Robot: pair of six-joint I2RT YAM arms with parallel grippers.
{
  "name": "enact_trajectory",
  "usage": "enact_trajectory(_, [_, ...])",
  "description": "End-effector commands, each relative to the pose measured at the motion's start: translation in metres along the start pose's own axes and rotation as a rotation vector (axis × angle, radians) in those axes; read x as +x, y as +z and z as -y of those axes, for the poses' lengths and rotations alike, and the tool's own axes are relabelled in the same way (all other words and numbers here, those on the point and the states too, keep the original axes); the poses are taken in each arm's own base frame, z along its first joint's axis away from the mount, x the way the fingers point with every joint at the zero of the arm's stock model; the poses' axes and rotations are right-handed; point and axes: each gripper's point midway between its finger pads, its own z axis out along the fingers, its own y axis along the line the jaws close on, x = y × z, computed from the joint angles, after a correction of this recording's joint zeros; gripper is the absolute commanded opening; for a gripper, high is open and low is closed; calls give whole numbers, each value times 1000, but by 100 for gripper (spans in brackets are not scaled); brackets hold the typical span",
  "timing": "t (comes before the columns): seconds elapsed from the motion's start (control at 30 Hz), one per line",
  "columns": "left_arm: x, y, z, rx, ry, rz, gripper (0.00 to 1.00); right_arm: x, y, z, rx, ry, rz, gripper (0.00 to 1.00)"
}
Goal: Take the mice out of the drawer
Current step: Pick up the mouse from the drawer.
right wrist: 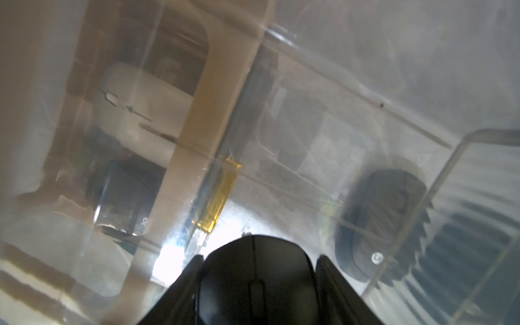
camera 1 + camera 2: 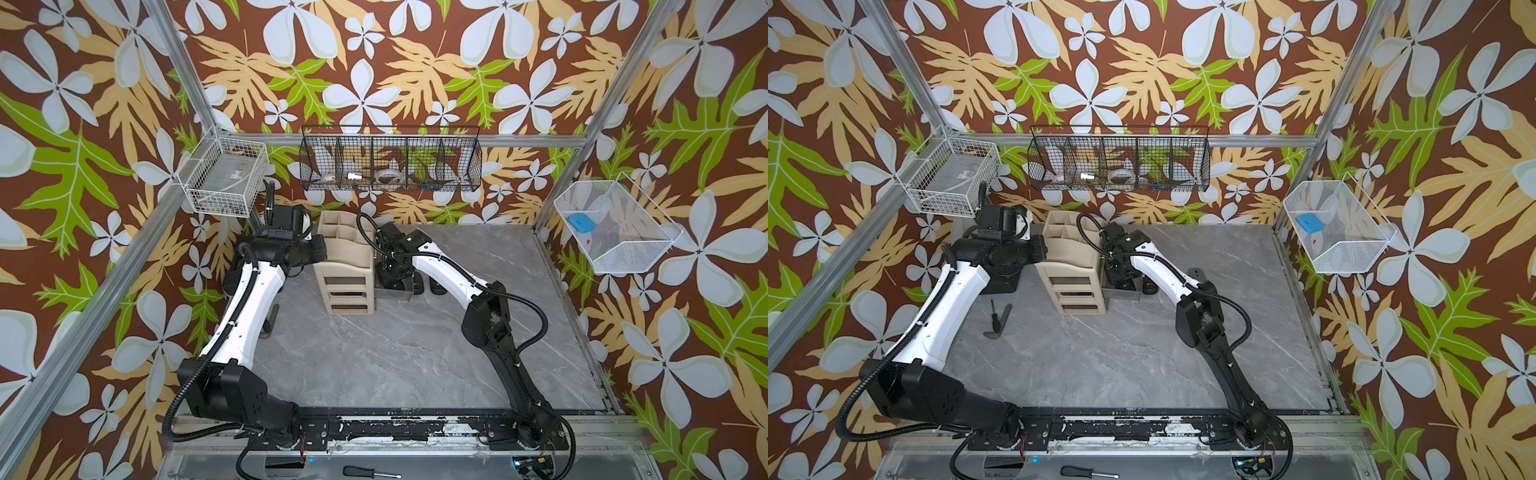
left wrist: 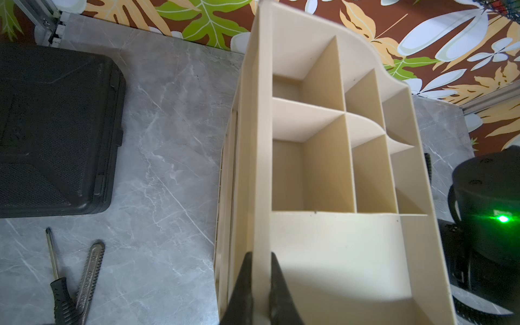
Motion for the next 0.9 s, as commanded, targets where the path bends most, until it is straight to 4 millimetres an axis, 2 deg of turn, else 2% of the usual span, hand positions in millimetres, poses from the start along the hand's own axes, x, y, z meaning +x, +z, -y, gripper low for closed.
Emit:
enact_trajectory(0.0, [15, 4, -7, -32, -11, -63, 0, 16, 6, 3, 20, 36, -63, 53])
enact_trajectory(0.2, [18, 3, -10, -44, 3, -70, 0, -5, -15, -5, -25, 88, 31, 49])
enact_trajectory(0.47, [22, 2, -12, -50, 25, -86, 0, -24, -23, -1, -42, 162, 106, 49])
enact_trajectory(0.87, [25, 3, -17, -78, 45, -92, 0, -53, -59, 7, -114, 273, 231, 49])
